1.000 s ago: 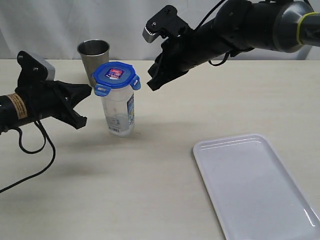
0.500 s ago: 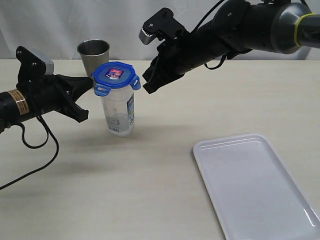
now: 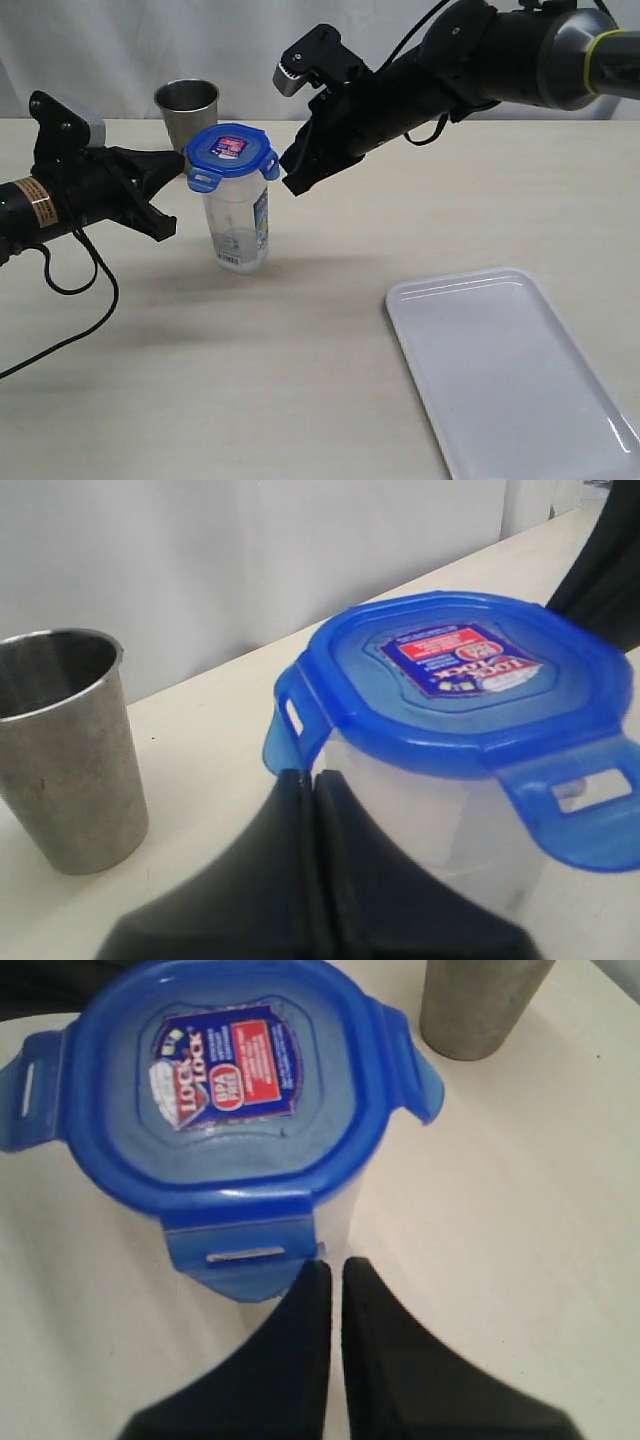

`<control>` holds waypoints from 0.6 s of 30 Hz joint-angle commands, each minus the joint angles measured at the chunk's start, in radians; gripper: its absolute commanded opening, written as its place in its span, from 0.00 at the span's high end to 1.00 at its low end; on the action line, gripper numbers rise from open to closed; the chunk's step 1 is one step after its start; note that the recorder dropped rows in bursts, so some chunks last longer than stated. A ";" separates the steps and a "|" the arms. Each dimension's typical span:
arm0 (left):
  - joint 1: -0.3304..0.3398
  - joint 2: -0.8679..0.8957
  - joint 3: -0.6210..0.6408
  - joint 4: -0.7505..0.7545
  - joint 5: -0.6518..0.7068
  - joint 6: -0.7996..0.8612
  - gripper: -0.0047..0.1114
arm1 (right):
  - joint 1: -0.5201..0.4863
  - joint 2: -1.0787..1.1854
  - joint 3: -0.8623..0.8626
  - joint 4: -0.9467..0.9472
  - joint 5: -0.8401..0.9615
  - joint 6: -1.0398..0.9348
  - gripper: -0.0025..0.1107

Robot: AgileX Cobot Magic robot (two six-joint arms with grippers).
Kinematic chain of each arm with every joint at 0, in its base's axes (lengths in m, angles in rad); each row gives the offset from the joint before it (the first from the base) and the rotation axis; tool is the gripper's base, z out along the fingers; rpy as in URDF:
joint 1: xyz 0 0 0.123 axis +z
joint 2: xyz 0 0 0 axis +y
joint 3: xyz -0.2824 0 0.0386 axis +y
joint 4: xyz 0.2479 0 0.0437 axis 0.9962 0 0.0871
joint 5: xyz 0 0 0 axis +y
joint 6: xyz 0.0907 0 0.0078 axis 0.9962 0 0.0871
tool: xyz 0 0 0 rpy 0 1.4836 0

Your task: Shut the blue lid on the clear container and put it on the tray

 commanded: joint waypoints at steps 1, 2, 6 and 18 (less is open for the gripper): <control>-0.001 0.000 -0.004 -0.012 -0.015 0.003 0.96 | 0.022 -0.001 0.005 0.017 -0.009 -0.027 0.94; -0.003 0.000 -0.004 -0.012 -0.016 0.003 0.96 | 0.024 -0.001 0.005 0.017 -0.012 -0.028 0.94; -0.003 0.000 -0.004 -0.012 -0.016 0.003 0.96 | 0.024 -0.001 0.005 0.017 -0.014 -0.028 0.94; -0.003 0.000 0.003 -0.005 0.058 -0.053 0.96 | 0.024 -0.001 0.005 -0.201 -0.014 0.145 0.94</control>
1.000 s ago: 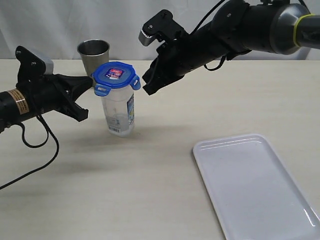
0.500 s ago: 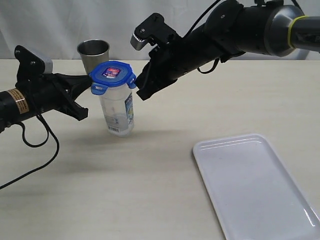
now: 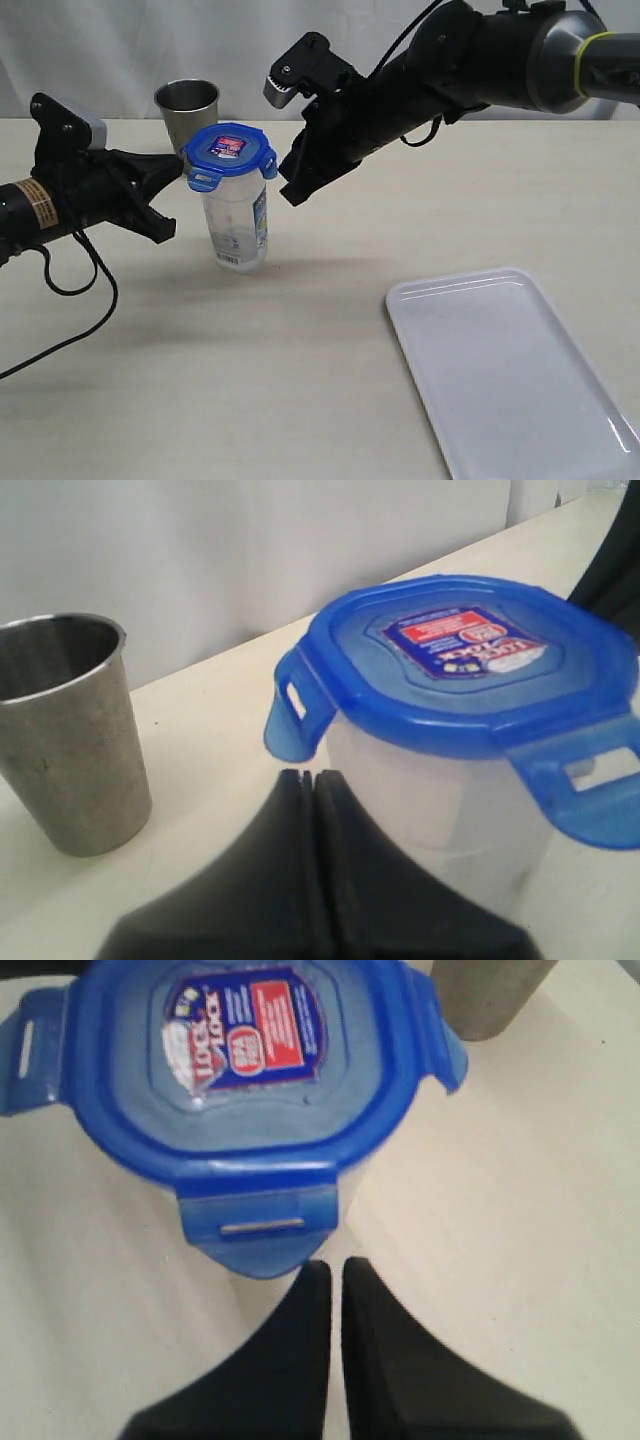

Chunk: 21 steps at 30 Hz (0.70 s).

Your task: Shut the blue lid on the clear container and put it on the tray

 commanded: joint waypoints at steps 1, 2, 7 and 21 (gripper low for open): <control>-0.003 0.000 0.017 -0.007 0.026 -0.042 0.96 | 0.002 -0.001 0.005 -0.111 -0.006 0.094 0.94; -0.003 0.000 0.027 -0.011 0.021 -0.042 0.96 | 0.002 -0.001 0.005 -0.121 -0.006 0.102 0.94; -0.003 0.000 0.138 -0.178 -0.107 0.041 0.96 | -0.010 -0.011 0.005 -0.147 0.005 0.130 0.94; -0.003 0.004 0.230 -0.001 -0.236 0.033 0.36 | -0.073 -0.081 0.005 -0.149 0.089 0.149 0.94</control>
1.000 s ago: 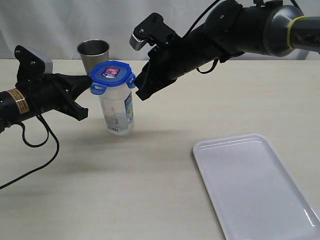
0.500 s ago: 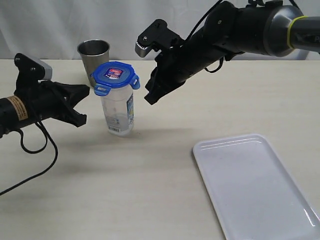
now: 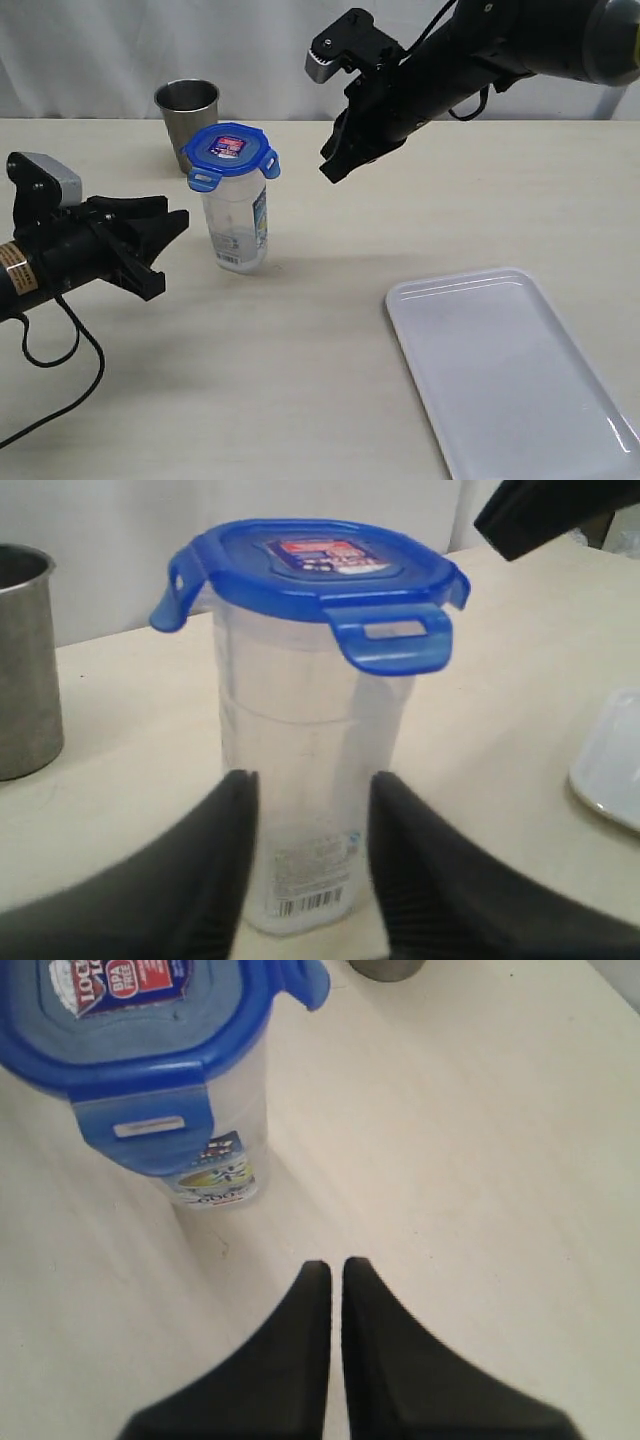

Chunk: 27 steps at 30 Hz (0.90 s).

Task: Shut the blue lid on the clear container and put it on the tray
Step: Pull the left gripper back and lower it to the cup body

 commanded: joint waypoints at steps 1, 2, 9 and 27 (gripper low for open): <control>-0.003 0.009 0.005 0.044 0.000 -0.003 0.30 | -0.008 -0.012 0.005 -0.008 0.013 0.005 0.94; -0.010 0.016 0.004 0.041 0.000 -0.001 0.26 | -0.008 -0.012 0.005 -0.008 0.011 0.005 0.94; -0.106 0.129 -0.066 -0.061 -0.007 0.121 0.21 | -0.008 -0.012 0.005 -0.008 0.016 0.005 0.94; -0.118 0.234 -0.177 -0.114 -0.022 0.122 0.22 | -0.008 -0.012 0.005 -0.008 -0.010 0.005 0.94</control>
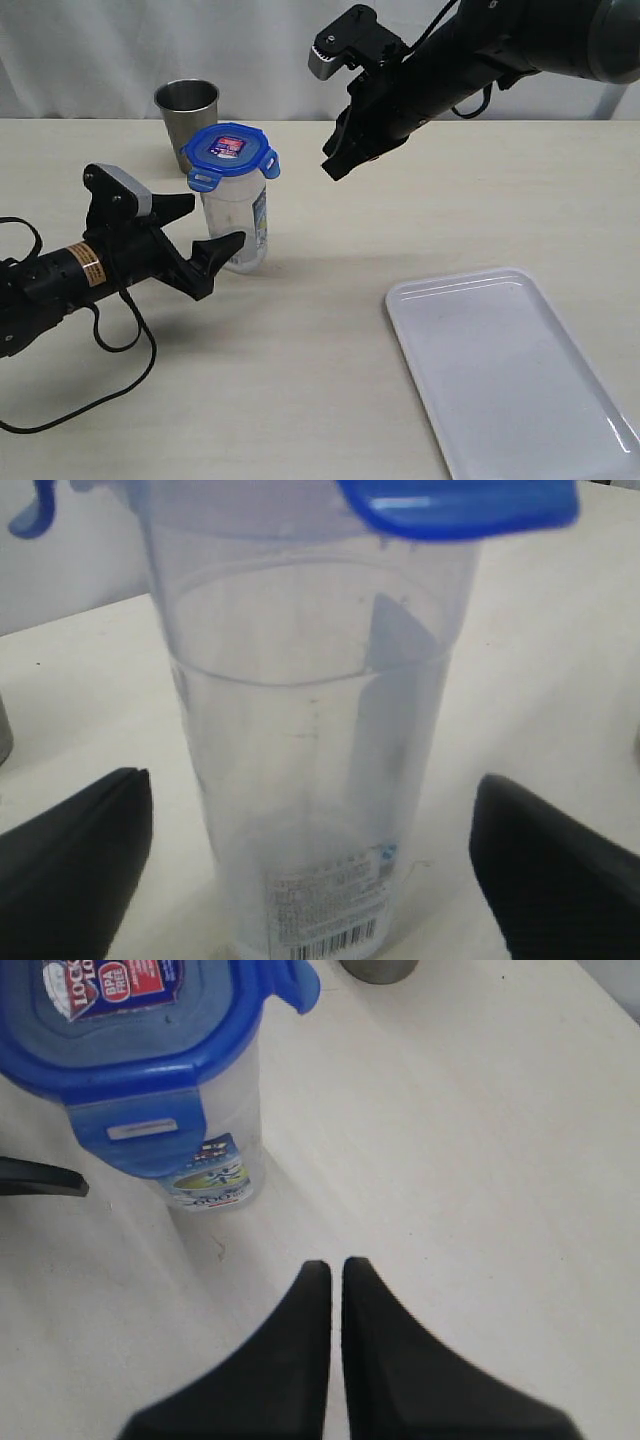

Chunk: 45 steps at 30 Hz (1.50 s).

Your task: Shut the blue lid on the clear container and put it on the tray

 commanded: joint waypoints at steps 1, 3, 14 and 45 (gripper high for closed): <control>-0.007 0.003 -0.005 -0.004 -0.020 -0.005 0.22 | -0.005 -0.008 0.005 -0.007 -0.007 0.004 0.94; -0.007 0.003 -0.005 -0.004 -0.014 -0.005 0.22 | -0.005 -0.008 0.005 -0.007 -0.007 0.004 0.94; -0.007 0.003 -0.005 -0.074 0.020 -0.025 0.13 | -0.005 -0.008 0.005 -0.007 -0.006 0.004 0.94; -0.083 0.003 -0.065 -0.119 0.107 0.021 0.06 | -0.071 0.202 0.005 0.613 -0.176 -0.288 0.94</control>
